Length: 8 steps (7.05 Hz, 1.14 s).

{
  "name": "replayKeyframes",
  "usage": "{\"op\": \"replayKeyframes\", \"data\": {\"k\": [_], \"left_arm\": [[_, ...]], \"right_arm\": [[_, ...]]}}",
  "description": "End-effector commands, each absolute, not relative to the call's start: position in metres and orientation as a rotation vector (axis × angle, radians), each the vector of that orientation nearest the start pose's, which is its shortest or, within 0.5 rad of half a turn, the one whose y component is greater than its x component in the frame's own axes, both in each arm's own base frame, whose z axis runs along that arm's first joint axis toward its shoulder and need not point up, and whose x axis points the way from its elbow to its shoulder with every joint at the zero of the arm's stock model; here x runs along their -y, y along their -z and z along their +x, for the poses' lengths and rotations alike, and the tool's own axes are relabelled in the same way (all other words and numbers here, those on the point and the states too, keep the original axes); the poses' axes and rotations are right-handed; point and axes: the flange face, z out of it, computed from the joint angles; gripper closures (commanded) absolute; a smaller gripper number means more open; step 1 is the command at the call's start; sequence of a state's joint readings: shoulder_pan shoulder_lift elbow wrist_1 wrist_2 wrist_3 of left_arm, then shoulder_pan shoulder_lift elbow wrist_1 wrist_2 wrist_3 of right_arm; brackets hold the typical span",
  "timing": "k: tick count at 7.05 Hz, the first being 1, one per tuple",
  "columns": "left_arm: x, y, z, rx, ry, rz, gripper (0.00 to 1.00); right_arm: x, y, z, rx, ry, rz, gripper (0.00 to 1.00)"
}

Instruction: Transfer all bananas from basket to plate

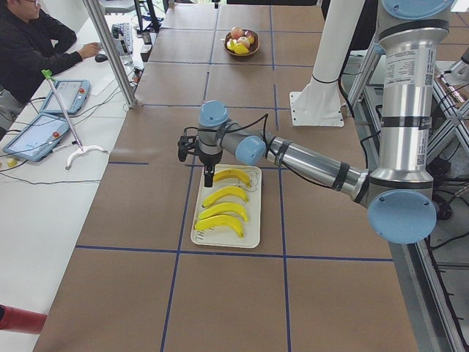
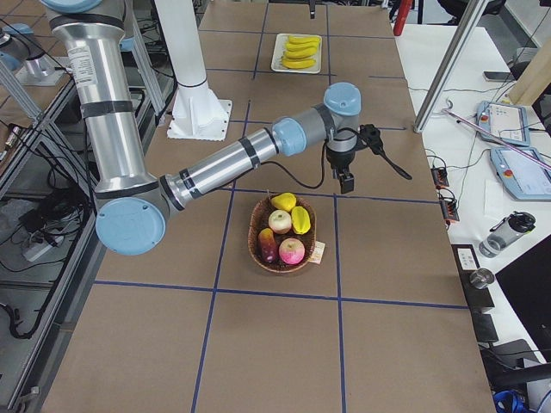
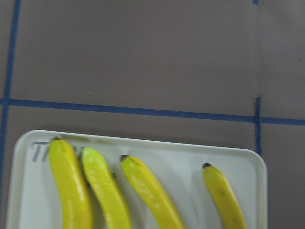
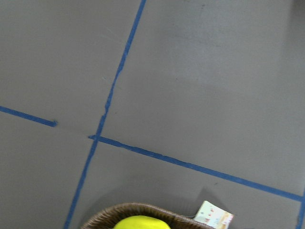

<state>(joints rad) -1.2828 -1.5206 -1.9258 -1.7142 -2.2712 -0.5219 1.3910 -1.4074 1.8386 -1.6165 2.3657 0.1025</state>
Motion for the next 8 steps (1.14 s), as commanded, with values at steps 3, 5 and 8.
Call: {"op": "replayKeyframes", "data": {"k": [3,5,8], "left_arm": [[0.445,-0.642,-0.060,-0.819,-0.003,0.026,0.01],[0.438,-0.665,-0.061,-0.818,-0.008,-0.002,0.01],[0.444,-0.654,-0.067,-0.818,0.022,-0.020,0.00]], "right_arm": [[0.503,-0.641,0.060,0.901,0.208,0.100,0.00],[0.501,-0.655,0.075,0.881,0.170,0.085,0.00],[0.483,-0.674,0.094,0.886,0.105,0.062,0.00]]}}
